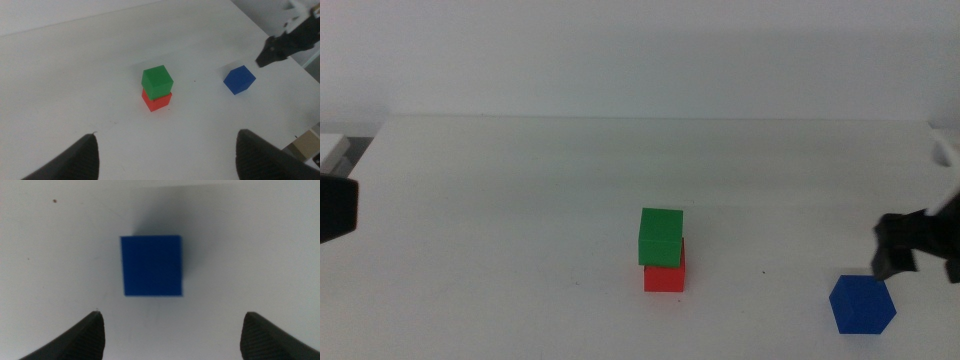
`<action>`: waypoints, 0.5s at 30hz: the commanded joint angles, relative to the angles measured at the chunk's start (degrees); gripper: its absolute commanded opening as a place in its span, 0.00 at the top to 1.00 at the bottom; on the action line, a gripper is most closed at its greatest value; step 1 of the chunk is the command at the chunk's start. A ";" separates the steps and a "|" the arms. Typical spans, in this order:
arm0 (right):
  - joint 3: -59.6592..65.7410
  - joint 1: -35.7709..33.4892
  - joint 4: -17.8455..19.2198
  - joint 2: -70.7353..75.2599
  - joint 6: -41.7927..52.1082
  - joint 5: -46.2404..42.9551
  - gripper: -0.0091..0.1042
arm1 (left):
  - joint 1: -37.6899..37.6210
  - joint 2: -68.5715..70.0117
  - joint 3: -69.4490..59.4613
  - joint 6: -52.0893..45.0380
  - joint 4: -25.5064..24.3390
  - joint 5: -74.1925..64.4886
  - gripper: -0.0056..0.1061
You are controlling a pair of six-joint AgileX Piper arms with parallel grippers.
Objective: Stack red cubes first, then green, then blue cubes in a specific spot.
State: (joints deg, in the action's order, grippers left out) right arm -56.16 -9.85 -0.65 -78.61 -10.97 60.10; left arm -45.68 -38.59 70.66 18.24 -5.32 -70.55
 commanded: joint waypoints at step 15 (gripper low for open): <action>-0.31 -5.05 6.98 -14.01 -5.98 -7.81 0.18 | 0.06 0.09 -0.10 -0.04 -0.26 0.59 0.11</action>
State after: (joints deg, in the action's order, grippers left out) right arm -56.16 -14.77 5.10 -92.05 -16.58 52.92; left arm -45.68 -38.59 70.66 18.24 -5.46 -70.55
